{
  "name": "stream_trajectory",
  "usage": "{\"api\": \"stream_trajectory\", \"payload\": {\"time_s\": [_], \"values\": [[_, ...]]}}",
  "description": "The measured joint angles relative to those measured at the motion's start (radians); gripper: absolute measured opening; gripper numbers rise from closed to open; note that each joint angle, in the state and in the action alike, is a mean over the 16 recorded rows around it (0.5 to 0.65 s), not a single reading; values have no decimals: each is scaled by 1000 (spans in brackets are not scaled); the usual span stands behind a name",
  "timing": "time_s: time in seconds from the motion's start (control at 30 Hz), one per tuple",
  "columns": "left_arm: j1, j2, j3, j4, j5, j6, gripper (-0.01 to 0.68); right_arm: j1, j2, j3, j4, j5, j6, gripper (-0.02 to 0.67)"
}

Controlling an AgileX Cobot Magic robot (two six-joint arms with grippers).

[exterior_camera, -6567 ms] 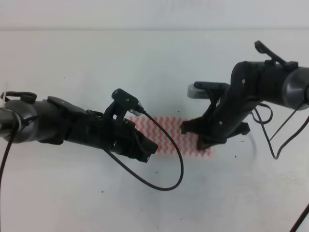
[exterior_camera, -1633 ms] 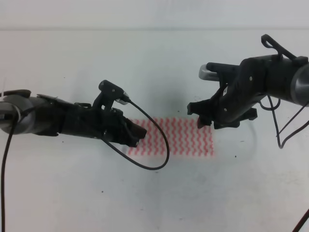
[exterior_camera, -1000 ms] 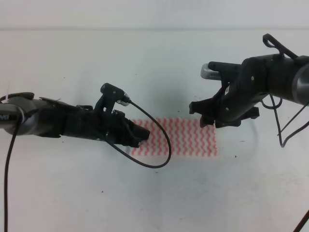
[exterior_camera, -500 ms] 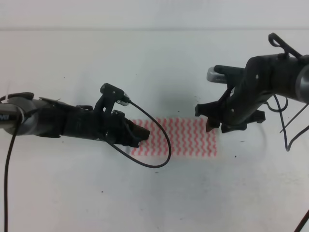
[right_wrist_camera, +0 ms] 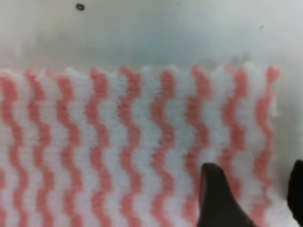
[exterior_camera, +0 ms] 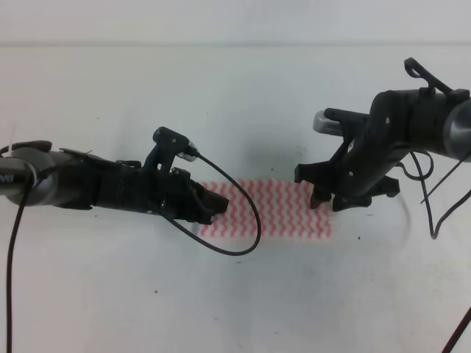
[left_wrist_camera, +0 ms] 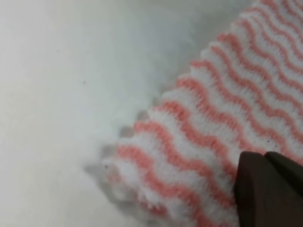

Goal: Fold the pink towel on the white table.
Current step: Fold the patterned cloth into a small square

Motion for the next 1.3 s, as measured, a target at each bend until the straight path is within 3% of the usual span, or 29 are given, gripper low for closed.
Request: {"api": "stream_trajectory", "payload": {"time_s": [0.3, 0.53, 1.07, 1.3], "values": [[0, -1, -1, -5, 3, 0, -3, 0, 2, 0, 70, 19, -51, 301], [0, -3, -3, -13, 7, 0, -3, 0, 10, -3, 92, 28, -73, 257], [0, -1, -2, -3, 18, 0, -3, 0, 34, -24, 99, 41, -79, 29], [0, 0, -2, 7, 24, 0, -3, 8, 42, -75, 100, 59, -81, -11]]}}
